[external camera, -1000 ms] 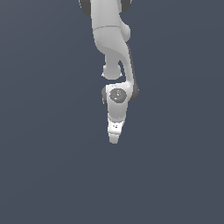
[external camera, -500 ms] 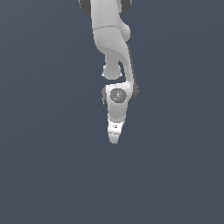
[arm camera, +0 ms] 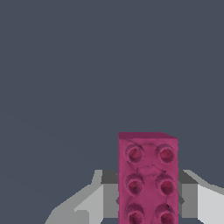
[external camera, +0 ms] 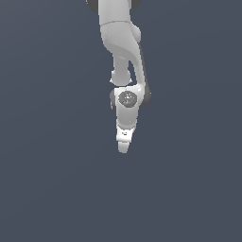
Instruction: Pick up the object and move it to a goal position.
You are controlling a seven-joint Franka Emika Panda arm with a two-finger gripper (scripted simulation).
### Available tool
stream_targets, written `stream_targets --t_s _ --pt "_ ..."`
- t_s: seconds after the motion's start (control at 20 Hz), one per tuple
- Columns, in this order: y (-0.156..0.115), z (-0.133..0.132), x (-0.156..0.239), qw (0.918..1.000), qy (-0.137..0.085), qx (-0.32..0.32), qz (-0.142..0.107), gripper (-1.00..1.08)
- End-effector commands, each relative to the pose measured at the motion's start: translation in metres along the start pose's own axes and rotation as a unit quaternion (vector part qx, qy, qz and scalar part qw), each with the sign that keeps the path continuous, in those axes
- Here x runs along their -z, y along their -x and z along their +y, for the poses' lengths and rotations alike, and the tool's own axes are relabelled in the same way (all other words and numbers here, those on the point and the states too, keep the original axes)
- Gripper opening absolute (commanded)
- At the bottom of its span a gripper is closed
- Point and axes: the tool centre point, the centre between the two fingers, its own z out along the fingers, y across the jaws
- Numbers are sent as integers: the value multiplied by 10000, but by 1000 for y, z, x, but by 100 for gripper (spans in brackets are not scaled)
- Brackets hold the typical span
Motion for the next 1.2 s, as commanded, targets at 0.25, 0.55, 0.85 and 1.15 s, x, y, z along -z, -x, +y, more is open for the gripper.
stream_targets --t_s 0.25,0.55,0.85,1.15 --pt "-2 -6 48 10000 6 4 -6 -100" --pt "-4 -14 108 10000 4 11 -8 -100" --pt "-8 -22 179 10000 2 16 -2 -100" --pt "-11 -30 248 10000 1 20 7 -100"
